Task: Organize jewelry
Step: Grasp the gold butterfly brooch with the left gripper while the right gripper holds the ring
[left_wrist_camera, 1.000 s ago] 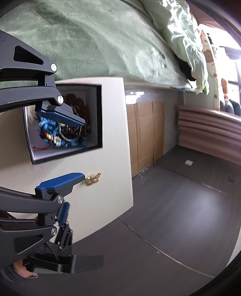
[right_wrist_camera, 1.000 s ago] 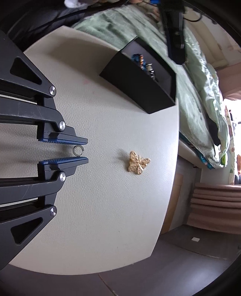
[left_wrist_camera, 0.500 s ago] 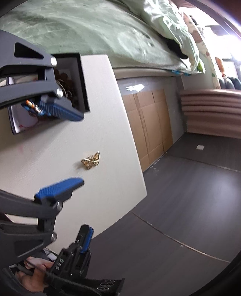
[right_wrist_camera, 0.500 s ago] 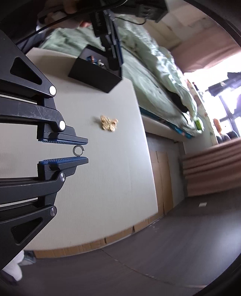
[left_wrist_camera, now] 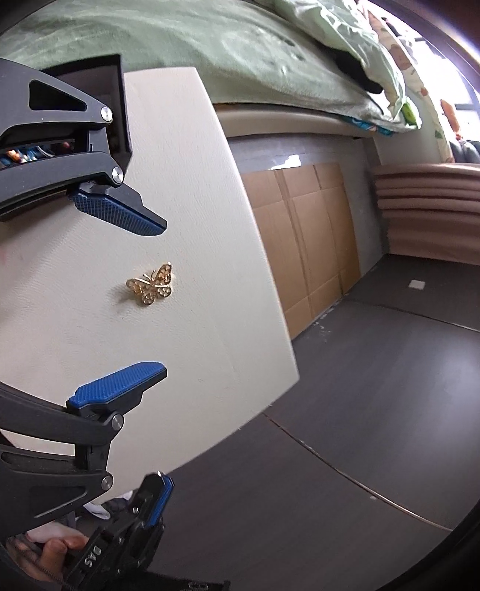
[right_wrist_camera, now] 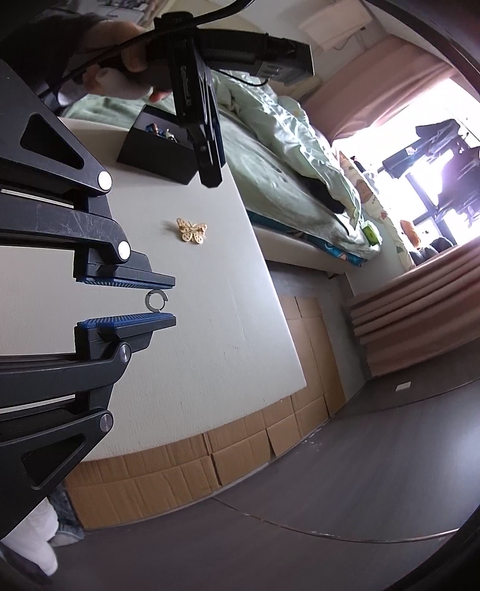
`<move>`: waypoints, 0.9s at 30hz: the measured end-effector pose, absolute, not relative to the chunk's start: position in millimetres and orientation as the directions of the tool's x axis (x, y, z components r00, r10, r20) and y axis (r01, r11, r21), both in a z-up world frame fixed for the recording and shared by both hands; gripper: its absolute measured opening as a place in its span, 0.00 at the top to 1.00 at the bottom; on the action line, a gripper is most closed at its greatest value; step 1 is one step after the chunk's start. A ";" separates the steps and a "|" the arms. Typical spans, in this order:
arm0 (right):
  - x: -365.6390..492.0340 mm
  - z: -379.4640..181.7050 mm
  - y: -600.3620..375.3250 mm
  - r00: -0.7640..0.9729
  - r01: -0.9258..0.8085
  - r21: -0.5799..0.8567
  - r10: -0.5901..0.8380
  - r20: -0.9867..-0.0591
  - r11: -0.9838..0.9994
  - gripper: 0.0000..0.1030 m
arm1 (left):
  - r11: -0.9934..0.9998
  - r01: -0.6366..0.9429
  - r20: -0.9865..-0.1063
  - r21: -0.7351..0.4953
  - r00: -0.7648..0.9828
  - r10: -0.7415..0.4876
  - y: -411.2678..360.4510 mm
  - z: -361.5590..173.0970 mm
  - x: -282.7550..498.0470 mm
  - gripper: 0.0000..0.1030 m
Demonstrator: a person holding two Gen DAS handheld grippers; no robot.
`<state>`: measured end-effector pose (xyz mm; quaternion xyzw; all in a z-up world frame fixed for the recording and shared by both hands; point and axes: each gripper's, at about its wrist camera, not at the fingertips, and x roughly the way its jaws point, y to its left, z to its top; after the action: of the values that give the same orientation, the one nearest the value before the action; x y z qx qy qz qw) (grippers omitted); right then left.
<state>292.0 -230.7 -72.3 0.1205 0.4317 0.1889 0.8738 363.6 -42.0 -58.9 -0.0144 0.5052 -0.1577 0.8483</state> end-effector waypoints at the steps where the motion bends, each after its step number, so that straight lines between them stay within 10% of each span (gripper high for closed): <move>1: 292.7 -72.2 -231.7 0.556 -0.223 0.376 0.434 -0.708 0.899 0.86 | 0.950 0.253 -0.859 -0.181 0.430 -0.278 -44.1 -62.7 366.3 0.30; 10: 291.0 -73.8 -237.7 0.552 -0.212 0.388 0.437 -0.710 0.897 0.86 | 0.966 0.214 -0.903 -0.143 0.370 -0.216 -57.5 -104.1 381.6 0.33; 21: 295.4 -78.9 -232.7 0.534 -0.216 0.381 0.435 -0.725 0.899 0.86 | 0.975 0.186 -0.906 -0.125 0.378 -0.189 -53.0 -115.0 384.4 0.78; 27: 296.6 -80.6 -227.7 0.528 -0.222 0.374 0.434 -0.730 0.900 0.86 | 0.972 0.175 -0.901 -0.158 0.378 -0.215 -45.4 -109.3 384.1 0.87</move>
<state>296.6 -227.7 -80.6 0.1183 0.4473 0.1894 0.8661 384.1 -45.4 -109.3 -0.0184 0.5453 -0.1173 0.8298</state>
